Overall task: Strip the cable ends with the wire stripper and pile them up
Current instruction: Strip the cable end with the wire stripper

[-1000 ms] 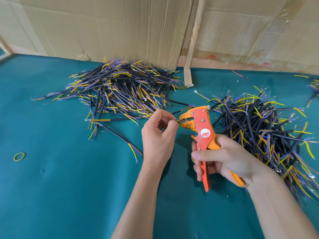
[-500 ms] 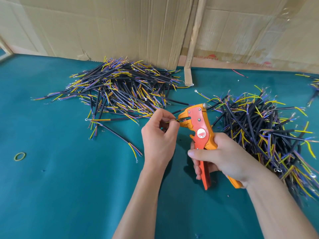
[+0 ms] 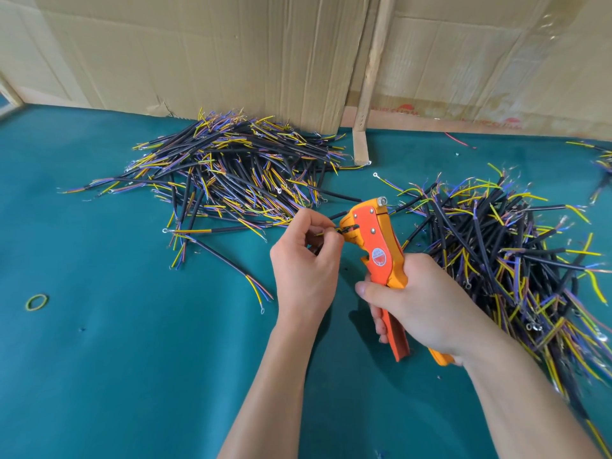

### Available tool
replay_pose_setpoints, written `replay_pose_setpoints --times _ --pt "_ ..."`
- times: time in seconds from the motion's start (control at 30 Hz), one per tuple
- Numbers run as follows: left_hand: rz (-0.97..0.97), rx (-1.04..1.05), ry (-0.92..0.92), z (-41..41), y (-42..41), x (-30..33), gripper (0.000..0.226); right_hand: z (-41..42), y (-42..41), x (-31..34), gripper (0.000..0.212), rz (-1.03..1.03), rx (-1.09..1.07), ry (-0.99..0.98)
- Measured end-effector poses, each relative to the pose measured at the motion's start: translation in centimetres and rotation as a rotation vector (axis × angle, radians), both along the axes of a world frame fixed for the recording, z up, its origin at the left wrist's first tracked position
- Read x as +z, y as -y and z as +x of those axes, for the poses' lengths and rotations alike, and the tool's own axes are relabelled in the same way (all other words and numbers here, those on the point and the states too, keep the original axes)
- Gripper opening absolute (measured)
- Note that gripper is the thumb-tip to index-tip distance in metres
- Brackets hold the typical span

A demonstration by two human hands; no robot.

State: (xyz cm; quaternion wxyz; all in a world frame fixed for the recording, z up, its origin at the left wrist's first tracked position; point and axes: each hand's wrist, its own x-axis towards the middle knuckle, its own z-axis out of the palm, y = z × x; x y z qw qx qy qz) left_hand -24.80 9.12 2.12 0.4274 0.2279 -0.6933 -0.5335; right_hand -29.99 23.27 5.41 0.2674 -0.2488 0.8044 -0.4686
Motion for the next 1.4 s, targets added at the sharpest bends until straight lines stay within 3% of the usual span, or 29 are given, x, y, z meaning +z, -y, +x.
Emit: replay_pose_setpoints --times 0.53,0.63,0.77,0.87,1.4 --pt "0.015 0.013 -0.010 0.0 0.0 0.1 0.016 0.6 0.8 -0.7 0.046 0.005 -0.057 -0.174" --pt "0.010 0.017 -0.018 -0.1 0.0 0.0 0.012 0.1 0.5 -0.7 0.036 -0.104 -0.033 -0.037" --pt "0.076 -0.025 -0.039 -0.1 0.3 -0.1 0.012 -0.8 -0.6 0.3 0.009 -0.270 0.096 0.385" --pt "0.103 -0.063 -0.038 -0.2 0.5 -0.1 0.014 -1.4 -1.3 0.6 0.007 -0.336 0.164 0.566" --pt "0.031 -0.105 -0.026 -0.2 0.4 -0.2 0.016 -1.7 -1.1 -0.3 0.010 -0.377 0.162 0.675"
